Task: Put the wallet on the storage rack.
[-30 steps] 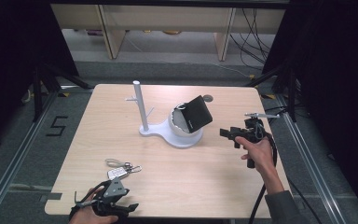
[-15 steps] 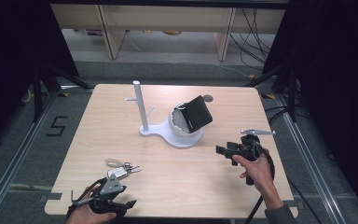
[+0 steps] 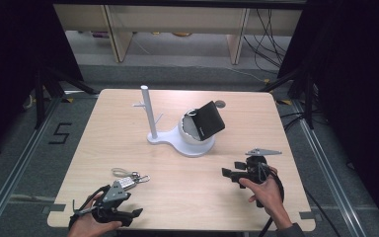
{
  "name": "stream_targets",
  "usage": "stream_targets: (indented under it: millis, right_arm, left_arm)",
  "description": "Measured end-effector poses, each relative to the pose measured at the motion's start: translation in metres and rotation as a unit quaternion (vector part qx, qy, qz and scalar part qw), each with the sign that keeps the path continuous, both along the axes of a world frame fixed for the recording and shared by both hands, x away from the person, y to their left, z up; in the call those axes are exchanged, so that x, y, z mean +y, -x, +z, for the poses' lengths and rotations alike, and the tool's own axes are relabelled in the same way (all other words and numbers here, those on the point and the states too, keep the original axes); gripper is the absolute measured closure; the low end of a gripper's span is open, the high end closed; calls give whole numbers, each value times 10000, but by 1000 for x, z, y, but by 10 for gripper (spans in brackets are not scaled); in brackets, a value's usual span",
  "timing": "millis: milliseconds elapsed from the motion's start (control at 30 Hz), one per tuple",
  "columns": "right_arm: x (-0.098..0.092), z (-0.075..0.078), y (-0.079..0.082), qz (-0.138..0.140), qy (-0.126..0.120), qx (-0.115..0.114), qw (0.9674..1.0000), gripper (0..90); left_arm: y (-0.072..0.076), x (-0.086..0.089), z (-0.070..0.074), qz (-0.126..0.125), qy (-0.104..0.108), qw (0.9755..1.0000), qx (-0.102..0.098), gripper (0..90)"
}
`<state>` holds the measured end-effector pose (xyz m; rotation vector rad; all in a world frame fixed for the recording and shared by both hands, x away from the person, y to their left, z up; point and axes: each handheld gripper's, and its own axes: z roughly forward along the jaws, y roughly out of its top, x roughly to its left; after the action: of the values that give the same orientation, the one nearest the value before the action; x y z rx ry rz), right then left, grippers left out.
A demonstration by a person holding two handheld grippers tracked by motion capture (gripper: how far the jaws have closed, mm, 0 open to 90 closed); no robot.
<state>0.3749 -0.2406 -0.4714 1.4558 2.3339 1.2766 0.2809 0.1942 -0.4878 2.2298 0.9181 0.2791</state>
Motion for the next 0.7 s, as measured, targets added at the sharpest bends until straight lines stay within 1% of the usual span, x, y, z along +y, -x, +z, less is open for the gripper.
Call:
stream_targets:
  millis: [67, 100, 167, 200, 233, 267, 300, 333, 367, 400, 433, 467, 500, 533, 567, 600, 633, 667, 700]
  right_arm:
    - [0, -2, 1, 40, 37, -28, 10000, 316]
    - [2, -3, 3, 42, 26, 11, 10000, 315]
    - [2, -6, 6, 77, 66, 9, 9999, 310]
    - [2, -7, 8, 102, 88, 35, 9999, 310]
    - [3, -9, 10, 133, 75, 43, 9999, 308]
    - [3, -11, 12, 163, 77, 37, 9998, 306]
    - [4, -12, 14, 167, 117, 79, 9998, 305]
    - [4, -13, 16, 185, 146, 68, 9997, 304]
    - [5, -14, 20, 198, 140, 183, 9995, 304]
    - [5, -15, 21, 260, 125, 131, 9995, 304]
    - [5, -15, 21, 260, 125, 131, 9995, 304]
    - [5, -15, 23, 270, 144, 121, 9995, 304]
    - [5, -15, 25, 265, 181, 141, 9994, 303]
    - [7, -15, 30, 186, 66, 295, 9994, 302]
    - [7, -15, 30, 186, 66, 295, 9994, 302]
    - [4, -16, 29, 292, 183, 106, 9994, 301]
    - [3, -16, 32, 321, 173, 118, 9993, 301]
    - [3, -16, 33, 268, 229, 124, 9993, 301]
    - [3, -16, 33, 268, 229, 124, 9993, 301]
  left_arm:
    - [-2, 2, 0, 21, -17, 10000, -26, 317]
    - [-2, 3, 0, 56, -22, 10000, -9, 312]
    - [-3, 4, 0, 103, 18, 9999, -25, 305]
    - [-4, 6, 1, 123, 4, 9999, -59, 303]
    - [-3, 6, 2, 162, 59, 9998, -58, 302]
    - [-4, 8, 3, 149, 48, 9998, -81, 301]
    - [-5, 9, 3, 190, 6, 9998, -97, 301]
    - [-6, 11, 5, 150, -11, 9998, -110, 301]
    - [-8, 13, 6, 177, -59, 9997, -160, 301]
    - [-9, 13, 7, 208, -55, 9996, -173, 301]
    - [-9, 13, 7, 208, -55, 9996, -173, 301]
    - [-12, 14, 8, 206, -115, 9995, -203, 301]
    - [-13, 13, 8, 219, -94, 9995, -204, 301]
    - [-17, 13, 9, 209, -186, 9993, -252, 301]
    - [-17, 13, 9, 209, -186, 9993, -252, 302]
    - [-20, 13, 10, 209, -269, 9990, -274, 302]
    - [-25, 13, 11, 190, -291, 9989, -312, 302]
    - [-28, 12, 12, 205, -309, 9988, -321, 302]
    - [-28, 12, 12, 205, -309, 9988, -321, 302]
